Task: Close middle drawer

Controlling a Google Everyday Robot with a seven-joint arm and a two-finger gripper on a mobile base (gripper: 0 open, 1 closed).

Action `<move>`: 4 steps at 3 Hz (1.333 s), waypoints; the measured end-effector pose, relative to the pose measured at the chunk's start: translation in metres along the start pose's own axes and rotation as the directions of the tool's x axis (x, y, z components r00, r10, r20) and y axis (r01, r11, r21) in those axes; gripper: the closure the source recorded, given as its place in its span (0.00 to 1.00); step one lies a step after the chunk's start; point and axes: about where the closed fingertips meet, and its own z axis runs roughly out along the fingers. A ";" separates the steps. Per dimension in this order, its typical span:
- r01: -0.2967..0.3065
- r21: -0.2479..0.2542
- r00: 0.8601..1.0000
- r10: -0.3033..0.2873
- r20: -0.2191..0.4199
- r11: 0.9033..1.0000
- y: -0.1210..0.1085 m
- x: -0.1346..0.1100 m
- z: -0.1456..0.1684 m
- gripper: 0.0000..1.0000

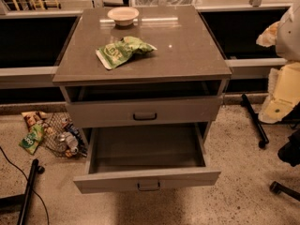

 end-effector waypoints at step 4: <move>0.015 -0.085 0.999 -0.011 0.045 0.996 0.026 -0.003 0.070 0.00</move>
Offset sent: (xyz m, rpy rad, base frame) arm 0.0026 0.0224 -0.0772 0.0375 0.0921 0.0638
